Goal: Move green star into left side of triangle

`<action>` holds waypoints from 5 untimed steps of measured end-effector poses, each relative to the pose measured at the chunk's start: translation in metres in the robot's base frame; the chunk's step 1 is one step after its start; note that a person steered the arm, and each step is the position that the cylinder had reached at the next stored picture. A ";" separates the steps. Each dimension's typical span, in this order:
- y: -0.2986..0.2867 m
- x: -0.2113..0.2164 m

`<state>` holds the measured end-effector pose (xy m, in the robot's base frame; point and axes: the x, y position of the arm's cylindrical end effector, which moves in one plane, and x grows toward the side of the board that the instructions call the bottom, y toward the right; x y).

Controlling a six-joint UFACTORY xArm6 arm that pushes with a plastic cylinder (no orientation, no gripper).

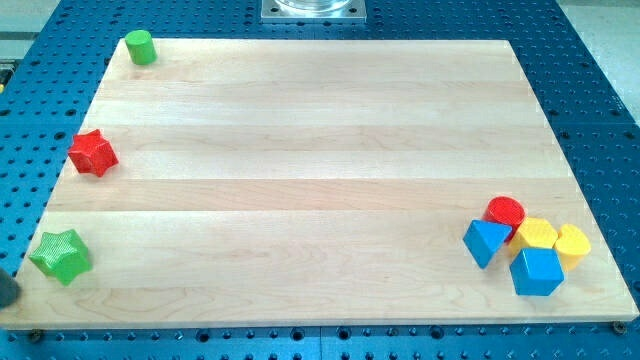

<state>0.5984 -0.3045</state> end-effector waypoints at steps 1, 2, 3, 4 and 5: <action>0.038 -0.034; 0.081 -0.061; 0.131 -0.062; 0.066 -0.072; 0.058 -0.045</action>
<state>0.5529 -0.2469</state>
